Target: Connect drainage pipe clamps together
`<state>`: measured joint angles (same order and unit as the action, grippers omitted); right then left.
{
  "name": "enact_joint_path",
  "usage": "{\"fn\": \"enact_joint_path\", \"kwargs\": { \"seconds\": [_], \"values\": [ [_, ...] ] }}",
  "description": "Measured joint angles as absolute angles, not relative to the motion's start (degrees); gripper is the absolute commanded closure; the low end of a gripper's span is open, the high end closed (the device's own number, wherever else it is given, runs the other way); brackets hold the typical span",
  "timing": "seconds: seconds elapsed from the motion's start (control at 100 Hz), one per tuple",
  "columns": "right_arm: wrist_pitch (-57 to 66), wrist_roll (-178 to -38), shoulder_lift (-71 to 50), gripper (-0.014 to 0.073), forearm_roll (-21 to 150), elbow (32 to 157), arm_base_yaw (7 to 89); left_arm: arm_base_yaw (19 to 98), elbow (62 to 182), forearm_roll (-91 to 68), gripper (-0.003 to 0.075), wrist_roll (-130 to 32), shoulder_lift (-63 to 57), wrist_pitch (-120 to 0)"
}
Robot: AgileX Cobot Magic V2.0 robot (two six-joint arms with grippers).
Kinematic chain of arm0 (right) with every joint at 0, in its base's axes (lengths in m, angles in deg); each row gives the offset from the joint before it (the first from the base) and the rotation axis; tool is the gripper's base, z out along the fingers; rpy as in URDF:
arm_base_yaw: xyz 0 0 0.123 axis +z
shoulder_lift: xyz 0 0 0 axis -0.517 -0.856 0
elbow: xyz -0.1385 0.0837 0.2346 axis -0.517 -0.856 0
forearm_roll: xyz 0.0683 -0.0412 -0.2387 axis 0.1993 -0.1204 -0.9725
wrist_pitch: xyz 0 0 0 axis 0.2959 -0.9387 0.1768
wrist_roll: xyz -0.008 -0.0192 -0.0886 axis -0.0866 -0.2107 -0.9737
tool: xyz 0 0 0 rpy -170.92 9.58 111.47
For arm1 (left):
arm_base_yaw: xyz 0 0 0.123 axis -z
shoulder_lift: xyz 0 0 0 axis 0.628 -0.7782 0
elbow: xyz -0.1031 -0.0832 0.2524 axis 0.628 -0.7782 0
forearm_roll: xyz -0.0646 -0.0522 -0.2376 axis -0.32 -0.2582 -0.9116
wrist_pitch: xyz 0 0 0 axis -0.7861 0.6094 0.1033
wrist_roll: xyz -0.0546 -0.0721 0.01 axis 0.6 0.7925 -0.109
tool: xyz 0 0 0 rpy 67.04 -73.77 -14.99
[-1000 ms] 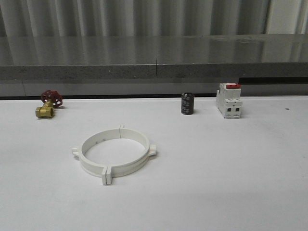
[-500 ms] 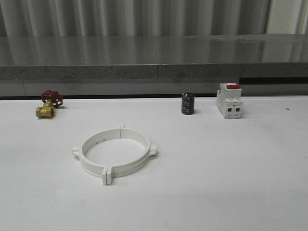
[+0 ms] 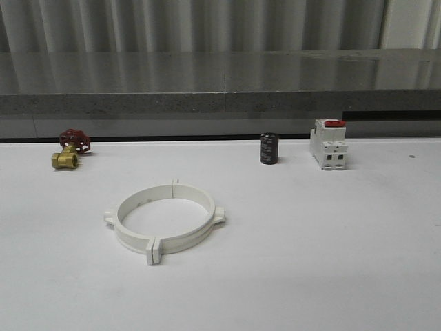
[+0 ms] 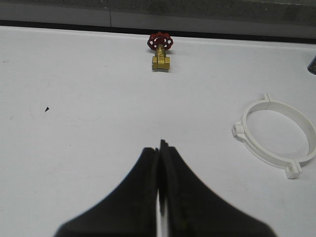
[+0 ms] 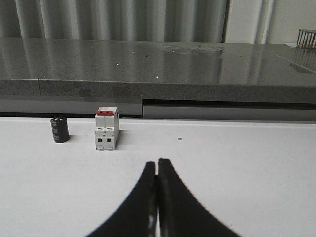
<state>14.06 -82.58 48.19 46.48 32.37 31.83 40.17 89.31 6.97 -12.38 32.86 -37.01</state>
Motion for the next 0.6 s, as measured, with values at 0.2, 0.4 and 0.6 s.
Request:
{"fn": "enact_joint_path", "kwargs": {
  "seconds": [0.2,0.4,0.6],
  "values": [
    [14.1,-82.6,48.2,0.0662,46.5,32.4,31.8,40.2,89.3,7.0,0.0741,-12.4,32.9,-37.0],
    [14.1,-82.6,48.2,0.0662,46.5,32.4,31.8,40.2,89.3,7.5,0.0741,-12.4,32.9,-37.0],
    [14.1,-82.6,48.2,0.0662,46.5,32.4,31.8,40.2,87.8,9.3,0.0741,-12.4,33.2,-41.9]
  ]
}}
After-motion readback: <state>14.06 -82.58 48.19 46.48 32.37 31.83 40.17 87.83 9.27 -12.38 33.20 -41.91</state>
